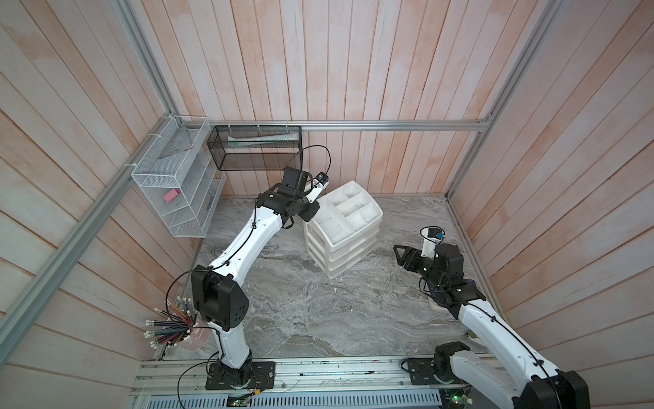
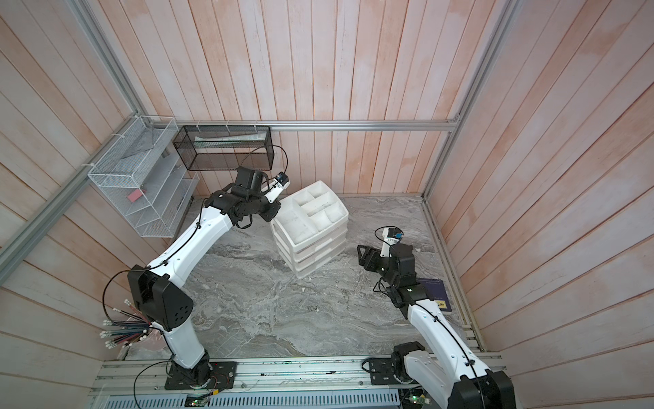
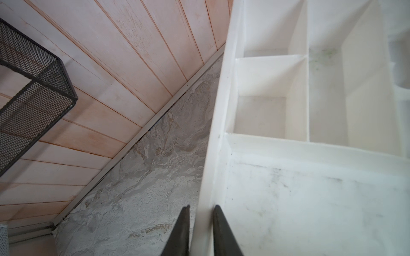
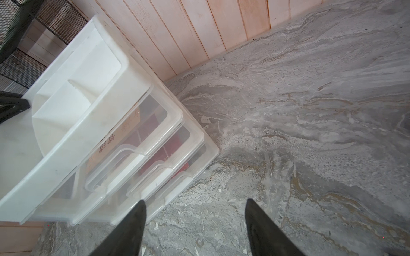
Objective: Take the postcards out of the drawer
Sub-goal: Adjust the storage box at the center of the board.
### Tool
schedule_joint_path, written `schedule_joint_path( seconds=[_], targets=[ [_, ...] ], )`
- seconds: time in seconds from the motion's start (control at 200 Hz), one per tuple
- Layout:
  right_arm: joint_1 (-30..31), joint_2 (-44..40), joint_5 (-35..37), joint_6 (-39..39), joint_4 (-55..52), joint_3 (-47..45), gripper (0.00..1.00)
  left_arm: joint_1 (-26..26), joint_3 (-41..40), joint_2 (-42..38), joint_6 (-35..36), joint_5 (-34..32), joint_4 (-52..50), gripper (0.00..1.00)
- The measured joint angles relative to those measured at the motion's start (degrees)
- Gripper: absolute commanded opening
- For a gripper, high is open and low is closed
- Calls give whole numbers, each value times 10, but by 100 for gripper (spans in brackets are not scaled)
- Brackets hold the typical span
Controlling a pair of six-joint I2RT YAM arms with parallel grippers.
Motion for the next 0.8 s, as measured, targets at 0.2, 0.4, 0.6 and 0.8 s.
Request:
schedule_joint_path(
  seconds=[0.2, 0.4, 0.6, 0.8],
  targets=[
    [0, 9, -3, -3, 3, 1, 70, 0, 0, -13, -38, -9, -35, 18],
    [0, 23, -11, -6, 8, 7, 70, 0, -5, -27, -73, -17, -70, 18],
    [0, 38, -18, -13, 16, 15, 71, 0, -40, -61, -108, -29, -93, 18],
    [0, 61, -28, -14, 30, 17, 71, 2, -78, -109, -127, -33, -127, 25]
  ],
)
